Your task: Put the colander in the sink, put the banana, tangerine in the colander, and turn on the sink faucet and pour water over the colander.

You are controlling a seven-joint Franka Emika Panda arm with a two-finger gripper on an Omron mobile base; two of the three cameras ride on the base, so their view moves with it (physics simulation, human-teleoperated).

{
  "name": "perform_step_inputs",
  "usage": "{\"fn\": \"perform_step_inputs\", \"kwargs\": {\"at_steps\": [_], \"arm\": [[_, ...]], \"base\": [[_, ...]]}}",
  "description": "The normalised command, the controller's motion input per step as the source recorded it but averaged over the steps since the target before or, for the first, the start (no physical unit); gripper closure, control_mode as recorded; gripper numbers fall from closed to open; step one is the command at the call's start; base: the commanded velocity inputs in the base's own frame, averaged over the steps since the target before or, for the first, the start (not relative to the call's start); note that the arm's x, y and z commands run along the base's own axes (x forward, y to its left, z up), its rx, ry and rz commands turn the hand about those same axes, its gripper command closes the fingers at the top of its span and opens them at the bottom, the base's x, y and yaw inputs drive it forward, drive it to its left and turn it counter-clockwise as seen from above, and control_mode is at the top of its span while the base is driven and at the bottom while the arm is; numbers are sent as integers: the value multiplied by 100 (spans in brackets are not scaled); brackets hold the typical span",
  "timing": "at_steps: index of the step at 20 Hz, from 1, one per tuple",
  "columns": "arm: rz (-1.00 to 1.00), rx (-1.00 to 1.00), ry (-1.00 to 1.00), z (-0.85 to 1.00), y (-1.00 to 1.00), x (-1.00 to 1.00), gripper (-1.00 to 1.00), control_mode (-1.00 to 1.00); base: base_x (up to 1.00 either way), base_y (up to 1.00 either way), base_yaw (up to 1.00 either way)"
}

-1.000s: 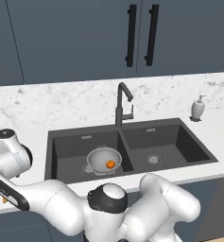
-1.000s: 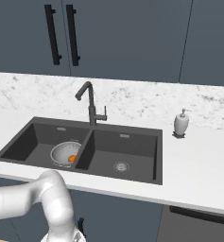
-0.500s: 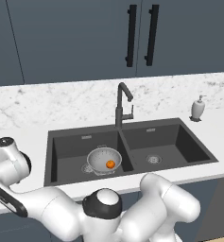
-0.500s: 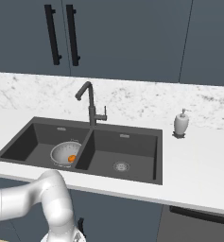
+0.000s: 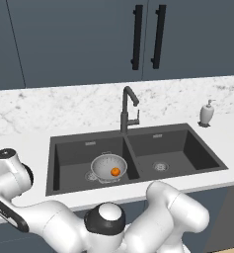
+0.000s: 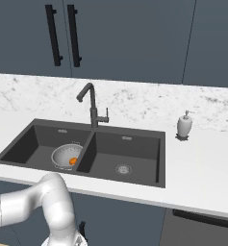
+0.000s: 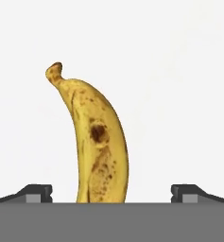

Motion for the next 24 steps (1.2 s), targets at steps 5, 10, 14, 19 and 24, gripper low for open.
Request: {"fn": "perform_step_inputs", "kwargs": {"at_steps": [5,10,14,19,24], "arm": [[0,0,0,-12,4,0,-100,-100],[0,0,0,-10,3,0,-100,-100],[0,0,0,-14,4,0,-100,-100],[0,0,0,-13,2,0,100,-100],[0,0,0,0,0,0,100,-100]], "base": [[0,0,0],[0,0,0],[0,0,0],[0,0,0],[0,0,0]]}}
